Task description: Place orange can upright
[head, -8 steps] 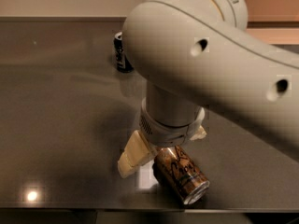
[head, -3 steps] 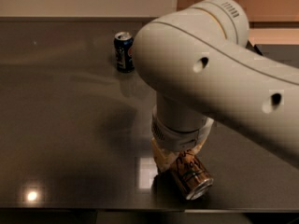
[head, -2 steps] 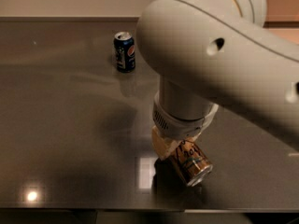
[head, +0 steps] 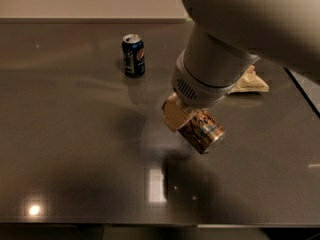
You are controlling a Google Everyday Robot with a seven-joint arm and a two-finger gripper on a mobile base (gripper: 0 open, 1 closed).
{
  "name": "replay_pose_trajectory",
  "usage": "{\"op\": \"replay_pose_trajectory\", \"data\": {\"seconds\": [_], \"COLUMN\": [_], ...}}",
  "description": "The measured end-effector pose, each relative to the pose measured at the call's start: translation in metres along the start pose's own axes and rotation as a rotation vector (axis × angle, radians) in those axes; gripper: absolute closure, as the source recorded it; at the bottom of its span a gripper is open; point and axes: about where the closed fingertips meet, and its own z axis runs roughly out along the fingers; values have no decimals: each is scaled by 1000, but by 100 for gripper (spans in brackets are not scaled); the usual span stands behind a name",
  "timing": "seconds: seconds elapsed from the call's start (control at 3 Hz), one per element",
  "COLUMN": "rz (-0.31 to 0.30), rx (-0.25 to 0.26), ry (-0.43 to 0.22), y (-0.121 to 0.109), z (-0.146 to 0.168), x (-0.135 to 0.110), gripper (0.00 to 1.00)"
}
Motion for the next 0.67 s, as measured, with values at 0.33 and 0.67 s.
{"op": "replay_pose_trajectory", "data": {"seconds": [0.33,0.67], "rz": [-69,-122], "rx": [-23,-43], "ry": [-121,-266], "y": [-15,-21], "z": [-8,-15], "x": [-19,-28], "gripper": [100,100]}}
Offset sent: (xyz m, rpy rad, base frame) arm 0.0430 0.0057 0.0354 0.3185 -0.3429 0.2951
